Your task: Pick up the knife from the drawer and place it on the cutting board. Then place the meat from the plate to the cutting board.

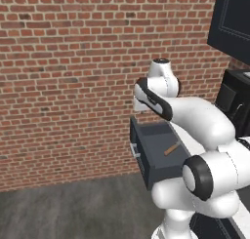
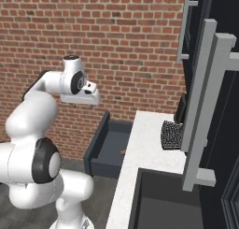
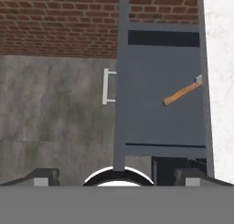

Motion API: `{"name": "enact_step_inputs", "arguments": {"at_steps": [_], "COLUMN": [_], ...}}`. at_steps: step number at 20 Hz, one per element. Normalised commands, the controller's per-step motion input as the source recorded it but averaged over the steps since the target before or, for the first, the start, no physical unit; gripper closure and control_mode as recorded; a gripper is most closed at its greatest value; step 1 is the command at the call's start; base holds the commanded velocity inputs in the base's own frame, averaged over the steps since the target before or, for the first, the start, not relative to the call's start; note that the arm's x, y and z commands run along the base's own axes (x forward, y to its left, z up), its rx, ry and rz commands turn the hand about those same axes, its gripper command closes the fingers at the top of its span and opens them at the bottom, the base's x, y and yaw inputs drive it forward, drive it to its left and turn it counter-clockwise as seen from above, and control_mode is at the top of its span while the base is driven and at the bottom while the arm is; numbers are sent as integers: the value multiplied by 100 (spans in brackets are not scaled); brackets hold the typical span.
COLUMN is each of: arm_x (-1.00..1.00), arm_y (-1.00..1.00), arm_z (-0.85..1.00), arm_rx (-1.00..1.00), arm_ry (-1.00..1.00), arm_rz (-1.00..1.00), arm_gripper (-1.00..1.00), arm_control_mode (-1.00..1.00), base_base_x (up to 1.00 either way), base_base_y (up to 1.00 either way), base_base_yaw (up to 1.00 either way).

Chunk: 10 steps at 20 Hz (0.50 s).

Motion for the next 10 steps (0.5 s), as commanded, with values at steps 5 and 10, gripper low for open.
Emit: {"name": "enact_step_inputs", "arguments": {"at_steps": [5,10], "arm_x": [44,15], "arm_y": [2,-6], "arm_z": [-100,-96], "arm_rx": [-4,-1], "arm_ry": [21,16], "arm_rz": [0,0], "arm_gripper": [-100,-100], "arm_control_mode": [-100,-100], "base_base_x": [0,0], "base_base_y": [0,0], "base_base_yaw": [0,0]}}
